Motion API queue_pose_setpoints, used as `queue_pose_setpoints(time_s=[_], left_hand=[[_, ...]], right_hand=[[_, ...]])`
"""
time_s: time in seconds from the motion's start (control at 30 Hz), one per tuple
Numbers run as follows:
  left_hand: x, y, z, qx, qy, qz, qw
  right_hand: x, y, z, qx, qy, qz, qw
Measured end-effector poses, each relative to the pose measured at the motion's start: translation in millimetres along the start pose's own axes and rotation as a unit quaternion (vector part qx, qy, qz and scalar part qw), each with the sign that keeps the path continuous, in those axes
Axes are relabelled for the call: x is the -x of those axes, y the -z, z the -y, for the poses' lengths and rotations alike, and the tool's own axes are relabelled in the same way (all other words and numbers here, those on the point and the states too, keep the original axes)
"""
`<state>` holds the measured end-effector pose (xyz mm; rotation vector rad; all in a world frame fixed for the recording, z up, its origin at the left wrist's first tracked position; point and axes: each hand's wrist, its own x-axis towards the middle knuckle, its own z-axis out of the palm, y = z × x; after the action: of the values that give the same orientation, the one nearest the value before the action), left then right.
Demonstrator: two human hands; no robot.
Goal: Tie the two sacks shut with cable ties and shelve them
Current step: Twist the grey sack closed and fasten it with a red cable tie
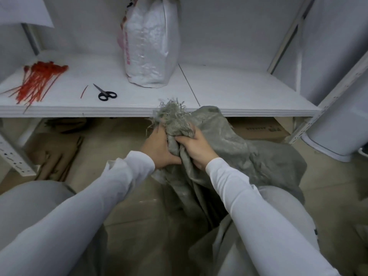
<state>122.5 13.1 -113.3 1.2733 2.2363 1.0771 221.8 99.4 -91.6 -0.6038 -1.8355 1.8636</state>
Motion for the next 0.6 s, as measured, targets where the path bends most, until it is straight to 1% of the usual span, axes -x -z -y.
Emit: queue_pose_setpoints(time_s=[0.07, 0.1, 0.17, 0.27, 0.3, 0.33, 0.37, 0.4, 0.43, 0.47, 0.5, 0.53, 0.57, 0.6], left_hand=[[3, 7, -5, 0.016, 0.025, -0.023, 0.999], [4, 12, -6, -0.002, 0.023, -0.04, 0.999], [7, 23, -9, -0.047, 0.009, -0.074, 0.996], [8, 34, -9, -0.073, 0.024, -0.109, 0.991], [8, 36, -7, -0.085, 0.035, -0.115, 0.989], [8, 38, -6, -0.099, 0.041, -0.123, 0.987], [7, 38, -4, -0.109, 0.045, -0.13, 0.985], [8, 39, -2, -0.113, 0.046, -0.136, 0.983], [10, 40, -1, -0.11, 0.048, -0.142, 0.983], [11, 39, -1, -0.104, 0.045, -0.149, 0.982], [12, 39, -1, -0.1, 0.039, -0.155, 0.982], [12, 37, -2, -0.097, 0.031, -0.159, 0.982], [14, 36, -2, -0.097, 0.028, -0.157, 0.982], [16, 35, -2, -0.103, 0.028, -0.156, 0.982]], right_hand=[[0, -5, 7, -0.01, 0.028, 0.022, 0.999], [-1, -6, 11, -0.009, 0.042, 0.037, 0.998], [-3, -5, 18, 0.027, 0.071, 0.068, 0.995], [-6, -1, 28, 0.123, 0.136, 0.089, 0.979], [-7, 5, 30, 0.181, 0.154, 0.074, 0.969], [-12, 14, 28, 0.276, 0.158, 0.052, 0.947], [-17, 27, 27, 0.394, 0.126, 0.036, 0.91], [-22, 44, 22, 0.503, 0.046, 0.031, 0.862], [-26, 59, 16, 0.576, -0.062, 0.039, 0.814], [-28, 71, 8, 0.613, -0.165, 0.051, 0.771], [-29, 78, 0, 0.634, -0.235, 0.059, 0.735], [-29, 79, -10, 0.642, -0.269, 0.057, 0.716], [-28, 77, -20, 0.644, -0.274, 0.043, 0.713], [-29, 72, -30, 0.635, -0.254, 0.018, 0.73]])
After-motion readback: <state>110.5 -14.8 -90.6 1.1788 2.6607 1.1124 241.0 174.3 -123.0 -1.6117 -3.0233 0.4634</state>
